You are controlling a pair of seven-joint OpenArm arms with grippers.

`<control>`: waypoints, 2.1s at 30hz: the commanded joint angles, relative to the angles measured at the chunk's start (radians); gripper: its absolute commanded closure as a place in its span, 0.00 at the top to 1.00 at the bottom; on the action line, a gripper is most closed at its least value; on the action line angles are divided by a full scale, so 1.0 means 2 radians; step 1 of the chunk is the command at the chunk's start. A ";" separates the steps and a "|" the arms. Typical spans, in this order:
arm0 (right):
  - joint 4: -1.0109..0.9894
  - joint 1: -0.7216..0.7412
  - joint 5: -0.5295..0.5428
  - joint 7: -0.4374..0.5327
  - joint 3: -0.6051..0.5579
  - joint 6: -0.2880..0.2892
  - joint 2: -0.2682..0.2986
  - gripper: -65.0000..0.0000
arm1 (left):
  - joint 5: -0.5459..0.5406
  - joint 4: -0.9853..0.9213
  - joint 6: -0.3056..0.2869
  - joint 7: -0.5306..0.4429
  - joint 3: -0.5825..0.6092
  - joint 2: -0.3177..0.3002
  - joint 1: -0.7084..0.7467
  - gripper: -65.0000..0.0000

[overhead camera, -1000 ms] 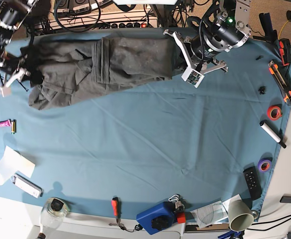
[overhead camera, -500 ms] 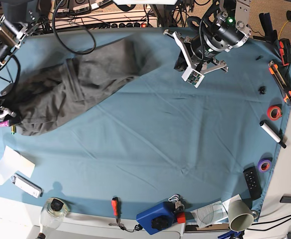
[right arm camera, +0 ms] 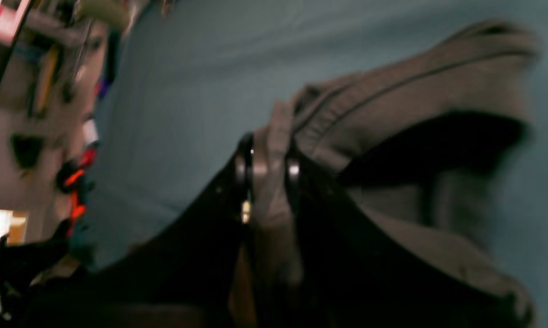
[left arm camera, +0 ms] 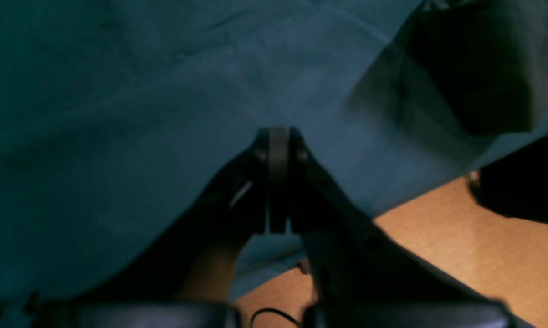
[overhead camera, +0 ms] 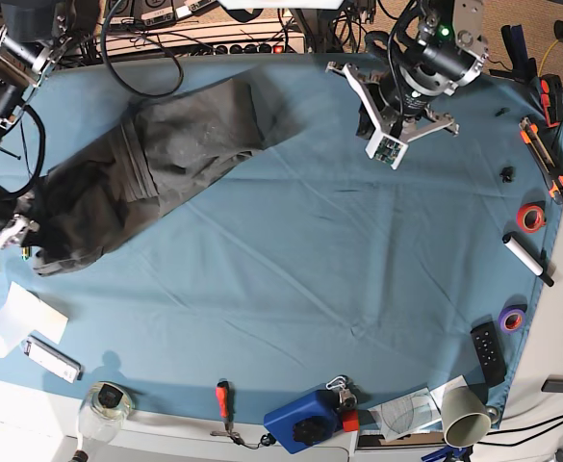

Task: Fold the T-shirt properly
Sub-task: 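Lift and roll the bundle with the right gripper toward the left gripper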

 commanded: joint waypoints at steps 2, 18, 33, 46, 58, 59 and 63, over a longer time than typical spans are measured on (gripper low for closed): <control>0.009 0.002 0.034 0.011 -0.010 0.001 0.016 0.00 | 0.021 0.009 0.015 -0.009 0.001 0.000 0.007 0.00; 0.321 -0.193 0.076 0.011 -0.013 0.001 0.014 0.00 | 0.070 0.009 0.031 -0.008 0.001 0.000 0.035 0.00; 0.451 -0.273 0.080 0.011 -0.014 0.001 -0.009 0.00 | 0.070 0.009 0.052 -0.002 0.001 0.000 0.046 0.00; 0.451 -0.272 0.080 0.011 -0.113 0.001 -0.030 0.00 | 0.076 0.009 0.052 0.001 0.001 0.000 0.048 0.00; 0.451 -0.274 -0.004 0.011 -0.150 0.001 -0.105 0.00 | 0.083 0.009 0.052 -0.005 0.001 0.000 0.048 0.00; 0.451 -0.274 -0.015 0.011 -0.150 0.001 -0.109 0.00 | 0.083 0.009 0.052 -0.005 0.001 0.000 0.048 0.00; 0.451 -0.274 -0.025 0.011 -0.150 0.001 -0.112 0.00 | 0.083 0.009 0.052 -0.005 0.001 0.000 0.048 0.00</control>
